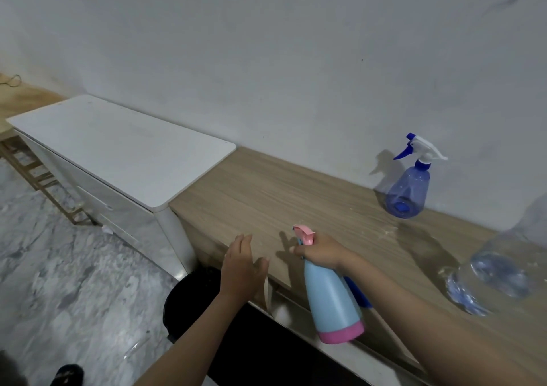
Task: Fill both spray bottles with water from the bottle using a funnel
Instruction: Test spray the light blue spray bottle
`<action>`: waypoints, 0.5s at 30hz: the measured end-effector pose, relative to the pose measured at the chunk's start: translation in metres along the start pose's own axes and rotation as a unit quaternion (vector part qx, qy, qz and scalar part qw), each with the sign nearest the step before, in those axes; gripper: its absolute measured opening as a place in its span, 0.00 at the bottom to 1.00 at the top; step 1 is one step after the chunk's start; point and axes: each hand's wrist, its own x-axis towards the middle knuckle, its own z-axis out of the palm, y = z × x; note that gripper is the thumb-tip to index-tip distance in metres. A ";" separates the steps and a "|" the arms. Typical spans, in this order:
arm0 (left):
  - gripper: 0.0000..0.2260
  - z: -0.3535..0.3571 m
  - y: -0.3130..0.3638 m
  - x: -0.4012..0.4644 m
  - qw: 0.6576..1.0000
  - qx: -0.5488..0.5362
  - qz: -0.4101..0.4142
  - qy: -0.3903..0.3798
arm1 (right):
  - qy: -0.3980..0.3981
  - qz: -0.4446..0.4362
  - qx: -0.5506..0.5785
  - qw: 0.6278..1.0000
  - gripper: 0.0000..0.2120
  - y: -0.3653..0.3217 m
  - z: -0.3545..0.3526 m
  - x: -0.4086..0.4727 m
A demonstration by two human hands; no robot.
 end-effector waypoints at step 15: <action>0.32 -0.032 0.130 0.015 0.929 -0.319 0.102 -0.157 | 0.303 -0.214 0.183 0.910 0.28 -0.033 -0.093 0.009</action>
